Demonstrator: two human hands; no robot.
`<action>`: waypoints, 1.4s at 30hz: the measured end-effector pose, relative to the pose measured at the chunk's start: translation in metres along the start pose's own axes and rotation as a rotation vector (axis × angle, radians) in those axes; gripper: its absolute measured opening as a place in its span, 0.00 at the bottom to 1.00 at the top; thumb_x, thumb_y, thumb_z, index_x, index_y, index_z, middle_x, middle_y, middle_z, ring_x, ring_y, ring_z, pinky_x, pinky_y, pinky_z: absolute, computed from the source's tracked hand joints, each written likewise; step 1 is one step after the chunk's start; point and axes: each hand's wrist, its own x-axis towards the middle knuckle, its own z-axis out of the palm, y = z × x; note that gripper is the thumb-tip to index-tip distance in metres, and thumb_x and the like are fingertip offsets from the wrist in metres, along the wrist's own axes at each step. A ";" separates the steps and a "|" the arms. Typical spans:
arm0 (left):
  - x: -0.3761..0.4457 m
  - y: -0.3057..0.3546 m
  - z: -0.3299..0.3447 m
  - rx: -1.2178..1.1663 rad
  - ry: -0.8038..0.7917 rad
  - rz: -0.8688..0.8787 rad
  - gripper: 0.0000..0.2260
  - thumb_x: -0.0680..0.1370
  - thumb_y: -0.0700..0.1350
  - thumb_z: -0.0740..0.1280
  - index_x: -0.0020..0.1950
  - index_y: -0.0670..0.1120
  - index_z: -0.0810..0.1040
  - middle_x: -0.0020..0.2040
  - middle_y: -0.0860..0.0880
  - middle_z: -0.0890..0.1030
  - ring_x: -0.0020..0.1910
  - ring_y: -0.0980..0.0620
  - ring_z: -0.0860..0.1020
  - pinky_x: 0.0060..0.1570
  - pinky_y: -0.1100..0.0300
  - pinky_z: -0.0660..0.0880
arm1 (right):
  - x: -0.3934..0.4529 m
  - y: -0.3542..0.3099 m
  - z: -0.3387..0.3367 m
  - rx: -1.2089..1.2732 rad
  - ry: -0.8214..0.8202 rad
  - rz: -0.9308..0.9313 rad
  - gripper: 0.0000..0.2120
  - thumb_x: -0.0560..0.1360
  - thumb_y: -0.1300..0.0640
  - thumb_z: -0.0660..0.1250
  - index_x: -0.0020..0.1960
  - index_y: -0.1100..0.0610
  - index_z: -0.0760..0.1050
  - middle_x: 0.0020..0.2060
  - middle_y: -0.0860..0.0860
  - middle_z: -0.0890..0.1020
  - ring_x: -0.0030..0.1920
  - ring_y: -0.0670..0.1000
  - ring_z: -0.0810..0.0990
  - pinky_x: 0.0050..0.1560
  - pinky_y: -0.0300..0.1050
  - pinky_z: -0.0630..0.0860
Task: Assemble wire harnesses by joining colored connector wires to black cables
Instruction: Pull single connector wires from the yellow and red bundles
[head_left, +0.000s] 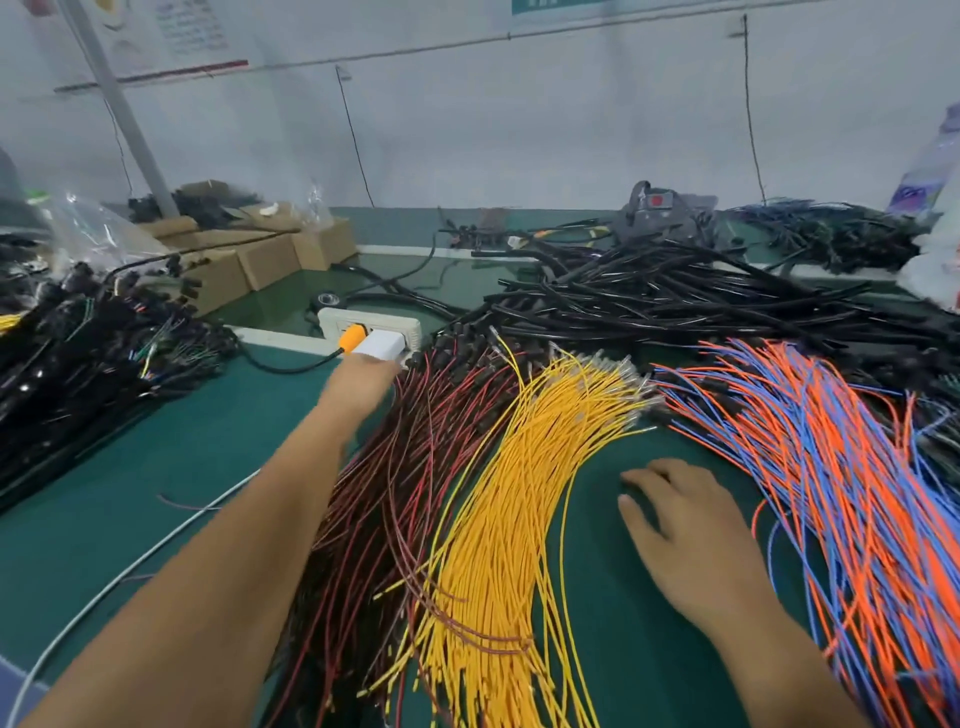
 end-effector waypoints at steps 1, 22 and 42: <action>-0.001 -0.003 0.011 0.082 -0.071 0.023 0.13 0.78 0.53 0.63 0.47 0.44 0.77 0.51 0.37 0.75 0.44 0.43 0.74 0.44 0.55 0.69 | -0.001 0.000 0.000 0.019 0.001 0.002 0.16 0.80 0.49 0.61 0.64 0.52 0.76 0.60 0.49 0.75 0.62 0.52 0.70 0.64 0.49 0.66; -0.053 0.005 0.043 -0.370 0.303 0.387 0.06 0.82 0.43 0.53 0.57 0.47 0.67 0.40 0.45 0.78 0.34 0.44 0.72 0.35 0.51 0.68 | -0.001 0.003 0.001 0.204 0.118 -0.008 0.12 0.78 0.56 0.64 0.60 0.55 0.78 0.56 0.51 0.79 0.60 0.54 0.73 0.63 0.52 0.68; -0.058 0.108 0.095 -0.334 -0.071 0.509 0.09 0.81 0.45 0.60 0.51 0.52 0.81 0.27 0.58 0.71 0.22 0.61 0.65 0.25 0.67 0.62 | -0.016 -0.041 -0.014 1.464 -0.701 0.033 0.11 0.81 0.57 0.59 0.52 0.53 0.81 0.26 0.50 0.72 0.20 0.46 0.72 0.32 0.45 0.74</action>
